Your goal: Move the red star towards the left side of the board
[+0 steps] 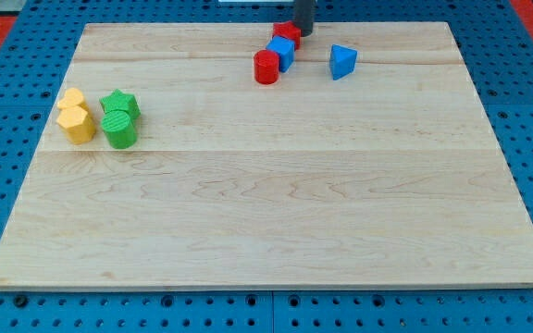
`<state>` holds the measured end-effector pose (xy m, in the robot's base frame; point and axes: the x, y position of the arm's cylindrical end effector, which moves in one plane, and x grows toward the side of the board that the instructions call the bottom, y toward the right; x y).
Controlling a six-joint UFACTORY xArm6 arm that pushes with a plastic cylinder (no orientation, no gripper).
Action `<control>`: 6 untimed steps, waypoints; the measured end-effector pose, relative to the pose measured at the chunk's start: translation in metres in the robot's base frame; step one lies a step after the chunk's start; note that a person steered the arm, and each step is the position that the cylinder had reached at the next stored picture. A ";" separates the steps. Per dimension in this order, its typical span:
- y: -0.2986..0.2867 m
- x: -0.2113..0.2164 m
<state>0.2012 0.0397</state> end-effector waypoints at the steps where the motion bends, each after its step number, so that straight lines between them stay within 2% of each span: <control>1: -0.039 0.000; 2: -0.072 0.000; 3: -0.069 0.005; 4: -0.001 0.006; 5: 0.020 0.029; 6: -0.008 0.030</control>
<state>0.2311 0.0313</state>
